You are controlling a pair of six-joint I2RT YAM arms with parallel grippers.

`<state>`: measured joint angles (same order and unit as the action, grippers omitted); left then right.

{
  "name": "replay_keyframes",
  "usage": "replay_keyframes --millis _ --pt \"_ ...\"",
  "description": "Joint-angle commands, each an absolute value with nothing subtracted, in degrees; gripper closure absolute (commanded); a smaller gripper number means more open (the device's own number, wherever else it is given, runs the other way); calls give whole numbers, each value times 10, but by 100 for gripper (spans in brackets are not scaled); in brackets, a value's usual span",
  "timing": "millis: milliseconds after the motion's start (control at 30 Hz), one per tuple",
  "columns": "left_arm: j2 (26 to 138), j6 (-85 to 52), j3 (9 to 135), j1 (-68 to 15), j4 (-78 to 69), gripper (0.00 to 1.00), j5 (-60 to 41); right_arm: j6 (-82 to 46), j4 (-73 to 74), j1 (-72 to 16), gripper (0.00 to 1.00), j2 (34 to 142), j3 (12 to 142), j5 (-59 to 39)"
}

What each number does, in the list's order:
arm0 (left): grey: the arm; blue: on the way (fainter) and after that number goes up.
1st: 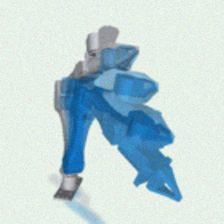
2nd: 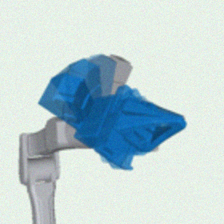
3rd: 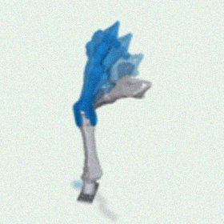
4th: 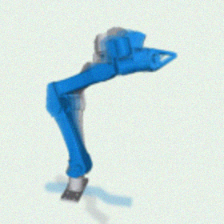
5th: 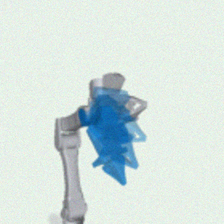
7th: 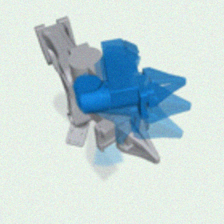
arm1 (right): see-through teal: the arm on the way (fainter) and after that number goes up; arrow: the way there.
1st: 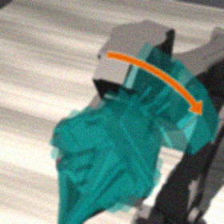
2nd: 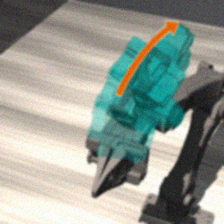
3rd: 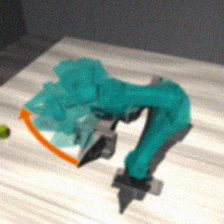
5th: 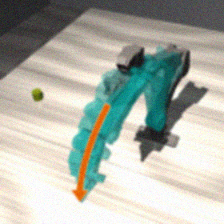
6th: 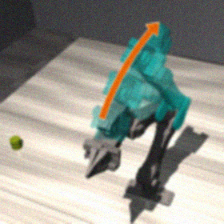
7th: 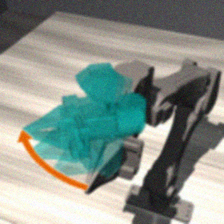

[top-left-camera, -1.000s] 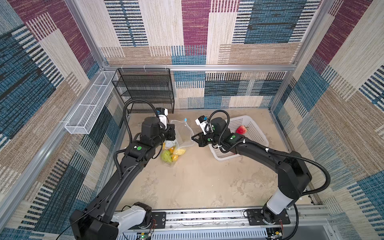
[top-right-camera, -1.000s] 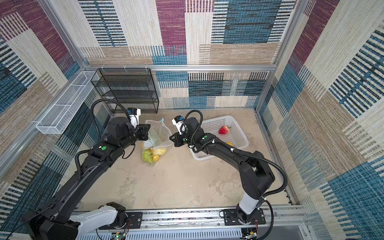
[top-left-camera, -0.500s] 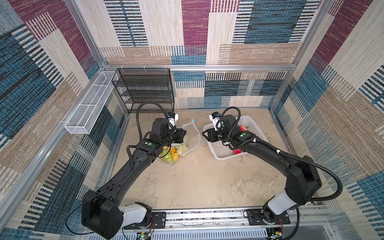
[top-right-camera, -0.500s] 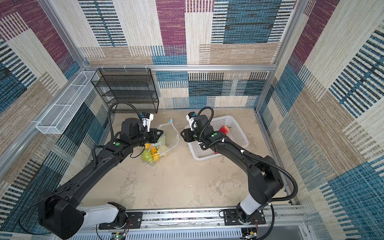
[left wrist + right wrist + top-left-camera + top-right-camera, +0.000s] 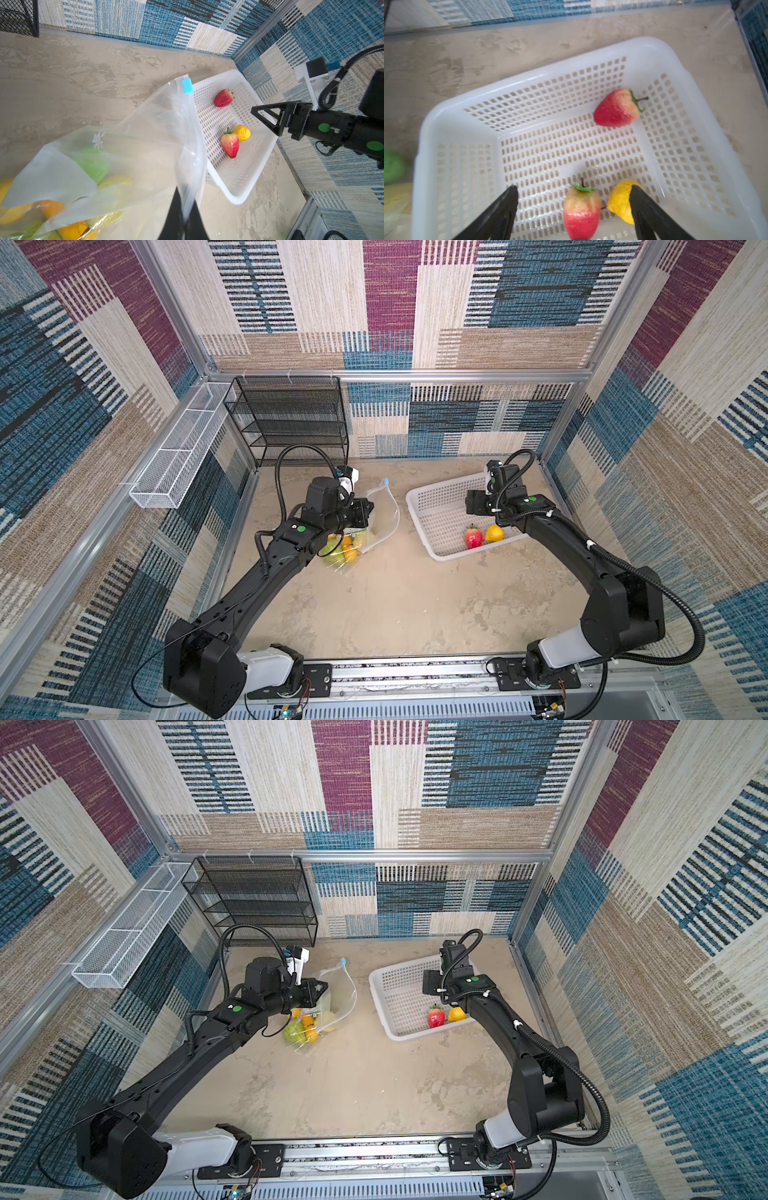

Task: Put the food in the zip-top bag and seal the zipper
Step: 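Move the right gripper back over the basket toward the small yellow fruit, then lower the right gripper and grasp the small yellow fruit in the basket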

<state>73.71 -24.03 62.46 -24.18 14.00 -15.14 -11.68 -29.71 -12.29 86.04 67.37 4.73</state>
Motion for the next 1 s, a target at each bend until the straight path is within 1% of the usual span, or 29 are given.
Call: replay_keyframes --millis 0,67,233,367,433,533,600,667,967 --pt "740 -234 631 -245 146 100 -139 -129 -319 -98 15 870 664 51" --pt "741 -233 631 -246 148 100 -136 -129 -325 -88 16 884 662 44" --pt "741 -223 638 -250 161 100 -126 -132 -355 -81 19 933 669 92" --pt "738 -211 644 -253 175 100 -107 -130 -359 -78 19 954 667 89" --pt "738 -212 642 -253 174 100 -105 -130 -358 -76 22 964 666 88" --pt "738 -214 643 -254 174 100 -108 -132 -358 -76 32 983 669 78" --pt "737 -214 644 -254 175 100 -108 -133 -356 -76 37 998 672 61" --pt "734 -214 643 -254 174 100 -106 -134 -351 -76 40 1011 679 38" --pt "725 -215 641 -255 172 100 -99 -151 -271 -78 40 1033 717 -97"
